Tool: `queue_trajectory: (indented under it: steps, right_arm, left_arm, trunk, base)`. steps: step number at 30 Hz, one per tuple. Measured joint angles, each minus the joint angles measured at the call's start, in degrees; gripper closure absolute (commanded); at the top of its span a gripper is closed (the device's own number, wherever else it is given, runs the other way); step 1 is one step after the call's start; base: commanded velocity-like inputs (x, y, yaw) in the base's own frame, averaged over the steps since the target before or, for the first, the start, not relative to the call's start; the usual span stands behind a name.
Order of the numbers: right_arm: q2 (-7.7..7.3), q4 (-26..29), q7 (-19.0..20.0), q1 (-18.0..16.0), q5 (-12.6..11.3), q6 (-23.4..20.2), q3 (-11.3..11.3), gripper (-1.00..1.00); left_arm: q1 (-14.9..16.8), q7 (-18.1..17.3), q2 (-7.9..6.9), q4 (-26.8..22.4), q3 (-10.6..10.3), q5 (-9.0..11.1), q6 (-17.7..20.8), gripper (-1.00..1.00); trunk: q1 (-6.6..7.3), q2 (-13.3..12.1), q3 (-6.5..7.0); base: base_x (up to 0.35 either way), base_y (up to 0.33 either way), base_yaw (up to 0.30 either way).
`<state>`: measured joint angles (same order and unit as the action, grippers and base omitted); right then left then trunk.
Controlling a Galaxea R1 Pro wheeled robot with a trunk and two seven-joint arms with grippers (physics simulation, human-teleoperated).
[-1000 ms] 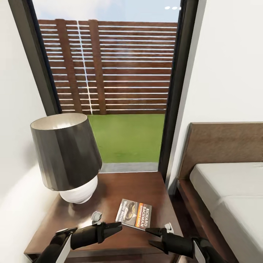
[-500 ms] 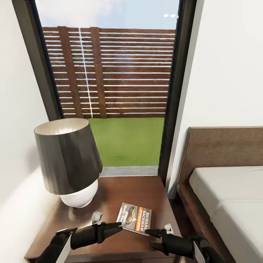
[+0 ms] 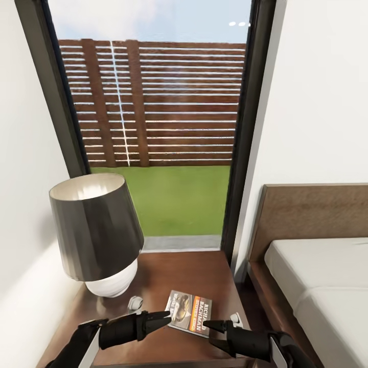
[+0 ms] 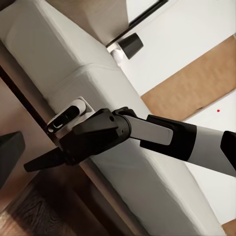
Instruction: In the bedroom, move the book from the bed onto either nightstand, and place the two sandals side by side next to the bed.
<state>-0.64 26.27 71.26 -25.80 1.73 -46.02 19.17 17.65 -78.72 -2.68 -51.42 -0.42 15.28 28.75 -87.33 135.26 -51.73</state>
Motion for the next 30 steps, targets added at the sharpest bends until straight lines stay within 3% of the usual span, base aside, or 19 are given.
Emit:
queue_trajectory:
  steps: [30]
  right_arm:
    - [0.0,0.0,0.0,0.0,0.0,0.0,0.0,-1.0]
  left_arm:
    - [0.0,-0.1,-0.02,0.0,0.0,0.0,0.1,-1.0]
  trunk:
    - [6.59,-12.0,5.39]
  base:
    - [0.0,0.0,0.0]
